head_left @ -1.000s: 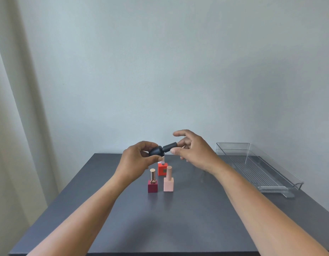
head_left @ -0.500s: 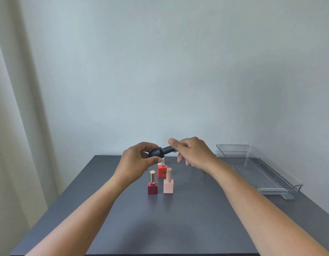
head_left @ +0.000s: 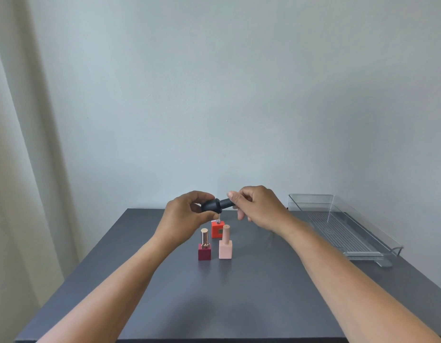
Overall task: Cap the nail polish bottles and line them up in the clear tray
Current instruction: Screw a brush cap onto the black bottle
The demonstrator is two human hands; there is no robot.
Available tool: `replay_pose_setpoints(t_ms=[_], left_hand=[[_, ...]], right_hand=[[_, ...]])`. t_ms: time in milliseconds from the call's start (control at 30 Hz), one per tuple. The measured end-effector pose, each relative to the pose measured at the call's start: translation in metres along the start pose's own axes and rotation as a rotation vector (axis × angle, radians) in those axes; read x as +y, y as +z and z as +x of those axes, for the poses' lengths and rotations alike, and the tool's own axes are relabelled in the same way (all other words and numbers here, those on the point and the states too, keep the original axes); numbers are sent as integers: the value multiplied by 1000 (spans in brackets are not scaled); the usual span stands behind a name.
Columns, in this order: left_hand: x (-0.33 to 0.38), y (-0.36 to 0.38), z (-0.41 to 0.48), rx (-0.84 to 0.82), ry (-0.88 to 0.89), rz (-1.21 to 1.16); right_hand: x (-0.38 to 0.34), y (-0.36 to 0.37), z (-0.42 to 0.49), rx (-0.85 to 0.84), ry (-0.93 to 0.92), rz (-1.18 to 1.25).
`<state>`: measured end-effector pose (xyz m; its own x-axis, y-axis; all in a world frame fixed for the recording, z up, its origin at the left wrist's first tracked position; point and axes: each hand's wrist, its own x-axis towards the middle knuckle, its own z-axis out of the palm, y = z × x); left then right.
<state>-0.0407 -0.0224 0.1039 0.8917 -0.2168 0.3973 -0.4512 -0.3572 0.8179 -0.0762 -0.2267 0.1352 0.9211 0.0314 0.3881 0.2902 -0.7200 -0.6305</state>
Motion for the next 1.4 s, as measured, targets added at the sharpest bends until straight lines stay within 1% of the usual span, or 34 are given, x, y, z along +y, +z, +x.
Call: replay_pose_setpoints(t_ms=[167,300,400,467,633,767,833,1000,1100,1233,1300,1400], left_hand=[[0,-2,0,-15,1,-3],[0,-3,0,-19,5,8],[0,-3,1,-13,4,13],[1,-3,1,-6,9,14],[1,-2,1,3,26,23],[0,-1,2,-17,15,48],[-1,-1,2,-20,7,58],[-1,0,2,-23,15,71],[0,1,3,-11,22,74],[1,2,2,-2,41,96],[1,1,2,-8,43,106],[0,0,3,-11,39,123]], right_hand=[[0,-2,-1,-43,56,-5],[3,-3,0,-49,6,44],[3,-1,1,-19,-39,34],[3,0,2,-28,-37,22],[4,5,1,-22,0,-38],[6,4,2,-71,91,-15],[7,3,1,-86,62,-29],[9,2,1,-41,-18,1],[6,2,1,-57,-16,10],[4,3,2,-75,-3,-53],[5,4,3,-84,-1,-46],[6,4,3,-92,-41,-81]])
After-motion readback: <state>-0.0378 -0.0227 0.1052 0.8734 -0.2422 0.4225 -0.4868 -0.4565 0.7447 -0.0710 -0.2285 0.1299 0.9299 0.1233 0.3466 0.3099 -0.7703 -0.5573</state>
